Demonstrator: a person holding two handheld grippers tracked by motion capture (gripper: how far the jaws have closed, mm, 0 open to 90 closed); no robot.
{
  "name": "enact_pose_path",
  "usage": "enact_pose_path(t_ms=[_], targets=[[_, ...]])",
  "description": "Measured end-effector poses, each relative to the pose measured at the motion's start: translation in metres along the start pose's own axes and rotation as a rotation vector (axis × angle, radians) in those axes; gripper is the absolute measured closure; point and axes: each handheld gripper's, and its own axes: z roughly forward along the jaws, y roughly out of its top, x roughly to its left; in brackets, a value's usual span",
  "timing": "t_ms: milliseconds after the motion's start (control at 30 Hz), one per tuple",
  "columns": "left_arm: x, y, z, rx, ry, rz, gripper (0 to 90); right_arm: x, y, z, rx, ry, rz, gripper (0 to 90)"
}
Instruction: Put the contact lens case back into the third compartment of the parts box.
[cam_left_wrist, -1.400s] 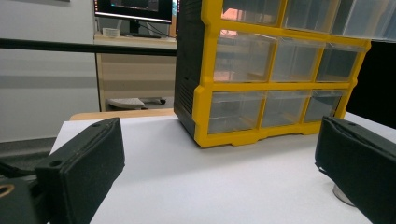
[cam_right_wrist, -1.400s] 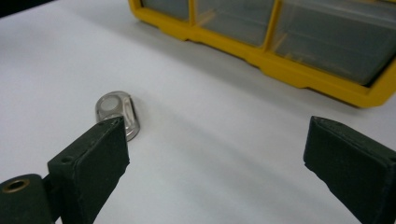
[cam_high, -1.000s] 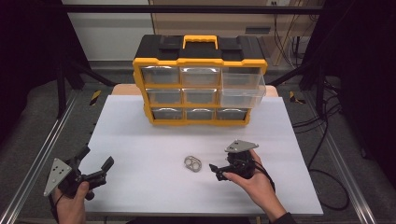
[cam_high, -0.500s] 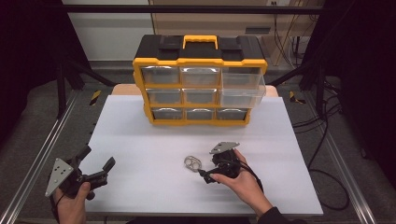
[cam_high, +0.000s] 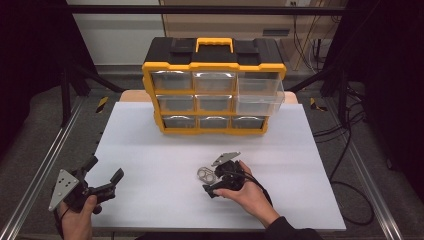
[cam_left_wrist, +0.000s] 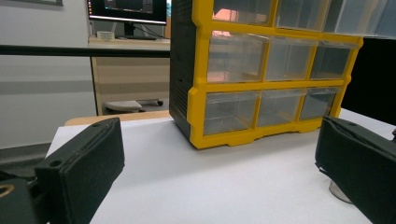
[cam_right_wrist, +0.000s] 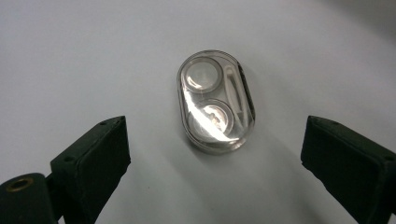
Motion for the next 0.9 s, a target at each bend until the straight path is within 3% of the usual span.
enact_pose_path(t_ms=[333,900], targets=[[0.0,0.0,0.0,-0.001,-0.001,0.002,1.2,0.001,0.012,0.014,0.035,0.0,-0.016,16.9],[0.0,0.001,0.0,-0.002,-0.002,0.001,1.3,0.002,0.016,0.023,0.044,-0.012,-0.035,41.9]])
